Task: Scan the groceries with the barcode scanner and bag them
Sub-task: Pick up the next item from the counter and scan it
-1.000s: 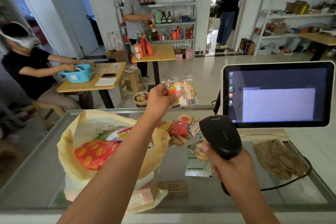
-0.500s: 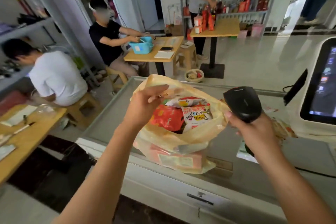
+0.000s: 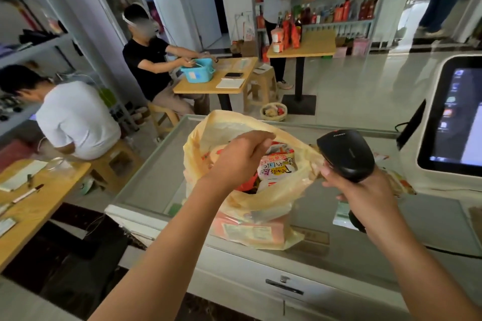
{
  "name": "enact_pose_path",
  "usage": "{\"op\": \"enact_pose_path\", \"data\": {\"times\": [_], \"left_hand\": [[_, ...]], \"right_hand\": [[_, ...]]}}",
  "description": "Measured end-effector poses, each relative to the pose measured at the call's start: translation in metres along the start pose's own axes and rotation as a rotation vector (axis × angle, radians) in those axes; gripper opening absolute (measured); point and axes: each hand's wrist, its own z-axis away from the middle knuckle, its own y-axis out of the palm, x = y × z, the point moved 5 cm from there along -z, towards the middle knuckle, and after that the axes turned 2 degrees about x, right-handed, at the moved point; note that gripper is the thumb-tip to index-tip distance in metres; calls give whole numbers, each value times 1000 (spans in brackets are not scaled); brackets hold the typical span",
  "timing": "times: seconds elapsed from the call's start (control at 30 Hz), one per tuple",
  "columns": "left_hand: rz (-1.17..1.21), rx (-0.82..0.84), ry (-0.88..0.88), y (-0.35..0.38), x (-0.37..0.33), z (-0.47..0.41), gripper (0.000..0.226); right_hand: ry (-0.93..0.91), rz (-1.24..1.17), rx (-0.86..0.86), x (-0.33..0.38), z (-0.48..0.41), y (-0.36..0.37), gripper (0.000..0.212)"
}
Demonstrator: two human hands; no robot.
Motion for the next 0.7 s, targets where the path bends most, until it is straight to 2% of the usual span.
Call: {"op": "enact_pose_path", "data": {"times": [0.13,0.33,0.53,0.6,0.7], "left_hand": [[178,13,130,18,-52,-18,36],[299,123,316,67,-116,-40,36],[332,210,386,122,-154,-47,32],[322,241,337,147,-153,-52,32],[195,350,48,201,-123,-57,33]], "right_hand": [[-13,19,-44,13,6,-24,31],[34,-37,-158,17,24,-75,15],[159,-23,-302,-8,40,-112,21],[192,-31,-330,-19,43,-120,21],[268,-53,-392,-40,53,-131,25]]}}
